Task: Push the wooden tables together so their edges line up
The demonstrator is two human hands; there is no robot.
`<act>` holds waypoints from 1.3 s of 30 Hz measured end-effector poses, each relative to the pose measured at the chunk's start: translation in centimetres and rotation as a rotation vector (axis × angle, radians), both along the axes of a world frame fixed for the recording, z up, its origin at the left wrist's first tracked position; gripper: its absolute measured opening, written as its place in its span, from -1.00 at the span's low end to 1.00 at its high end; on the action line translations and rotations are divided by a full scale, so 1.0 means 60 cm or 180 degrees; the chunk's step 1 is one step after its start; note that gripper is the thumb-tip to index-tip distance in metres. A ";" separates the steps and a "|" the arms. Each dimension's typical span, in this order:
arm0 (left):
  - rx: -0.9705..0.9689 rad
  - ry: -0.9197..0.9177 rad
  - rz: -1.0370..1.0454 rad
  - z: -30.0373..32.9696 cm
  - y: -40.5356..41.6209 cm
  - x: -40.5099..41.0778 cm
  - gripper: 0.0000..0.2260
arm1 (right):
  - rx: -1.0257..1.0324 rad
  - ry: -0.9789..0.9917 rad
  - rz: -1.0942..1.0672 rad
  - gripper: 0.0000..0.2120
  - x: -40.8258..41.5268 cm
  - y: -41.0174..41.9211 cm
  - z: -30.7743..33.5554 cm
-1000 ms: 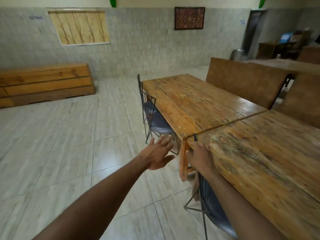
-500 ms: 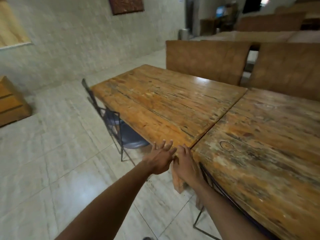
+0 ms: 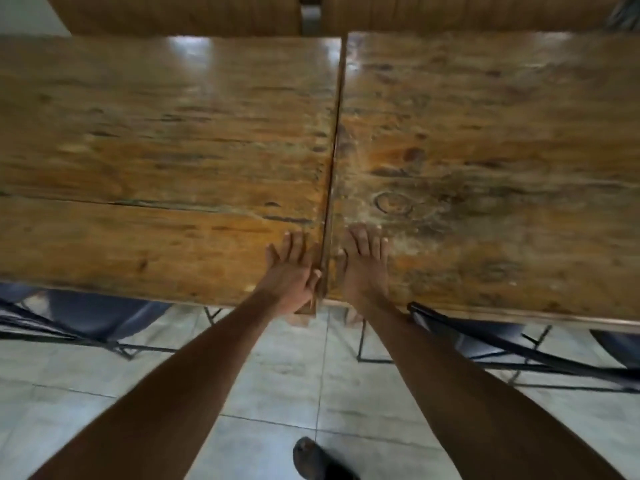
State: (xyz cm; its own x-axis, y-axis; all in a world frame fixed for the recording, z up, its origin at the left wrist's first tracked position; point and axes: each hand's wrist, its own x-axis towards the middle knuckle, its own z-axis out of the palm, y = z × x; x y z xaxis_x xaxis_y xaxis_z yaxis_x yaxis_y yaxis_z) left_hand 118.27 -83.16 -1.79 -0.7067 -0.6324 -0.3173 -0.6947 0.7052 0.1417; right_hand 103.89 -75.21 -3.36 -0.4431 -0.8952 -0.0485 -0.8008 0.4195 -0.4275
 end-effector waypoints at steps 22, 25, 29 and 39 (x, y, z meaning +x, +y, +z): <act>-0.0521 0.0732 -0.0212 -0.067 -0.075 -0.019 -0.42 | -0.0169 0.0613 -0.0255 -0.49 0.009 -0.014 -0.036; -0.0507 0.0726 -0.0206 -0.066 -0.077 -0.020 -0.42 | -0.0143 0.0606 -0.0262 -0.49 0.010 -0.015 -0.035; -0.0501 0.0704 -0.0230 -0.064 -0.077 -0.019 -0.41 | -0.0099 0.0602 -0.0213 -0.48 0.011 -0.015 -0.034; -0.0026 -0.0225 0.0078 0.006 -0.072 -0.040 -0.41 | 0.0975 0.0377 0.0000 -0.42 0.010 -0.039 0.016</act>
State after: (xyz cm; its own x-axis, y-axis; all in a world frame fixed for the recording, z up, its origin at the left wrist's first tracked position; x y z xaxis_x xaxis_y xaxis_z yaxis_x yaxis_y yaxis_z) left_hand 115.89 -87.50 -1.41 -0.6670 -0.6520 -0.3604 -0.7198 0.6888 0.0860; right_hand 104.52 -77.53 -2.41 -0.4617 -0.8470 -0.2636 -0.8374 0.5141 -0.1853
